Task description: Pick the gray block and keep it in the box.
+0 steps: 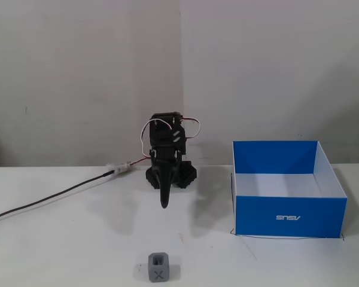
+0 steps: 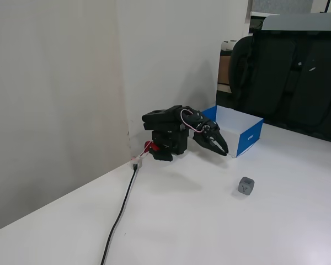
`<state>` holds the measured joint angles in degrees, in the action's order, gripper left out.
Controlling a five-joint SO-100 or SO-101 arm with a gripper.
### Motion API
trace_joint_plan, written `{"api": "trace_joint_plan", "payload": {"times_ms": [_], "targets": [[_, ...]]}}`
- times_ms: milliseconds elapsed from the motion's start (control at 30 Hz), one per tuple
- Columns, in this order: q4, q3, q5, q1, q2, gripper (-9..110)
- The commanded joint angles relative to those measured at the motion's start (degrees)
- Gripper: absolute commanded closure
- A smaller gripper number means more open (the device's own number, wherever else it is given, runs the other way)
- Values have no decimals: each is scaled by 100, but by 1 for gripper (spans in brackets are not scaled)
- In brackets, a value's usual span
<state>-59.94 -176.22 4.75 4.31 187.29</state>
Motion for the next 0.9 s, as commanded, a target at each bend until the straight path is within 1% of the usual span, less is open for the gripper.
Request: {"api": "trace_joint_plan", "payload": {"times_ms": [0,67,133,200,267,533,633,667,733,767,867], "targets": [[-290,888,-35,-9,888,101],[-483,1204,-70,-97,747,101],[-483,1600,-185,-167,193,101],[-413,1916,-246,-193,-492,101],[-281,2048,-246,-264,-773,101],[-255,3691,-580,-404,-3771,101],[-299,3841,-598,-413,-4263,101],[-308,3902,-606,-413,-4359,96],[-308,3955,-642,-431,-4412,93],[-325,3981,-642,-457,-4500,90],[-369,4263,-650,-571,-5247,84]]}}
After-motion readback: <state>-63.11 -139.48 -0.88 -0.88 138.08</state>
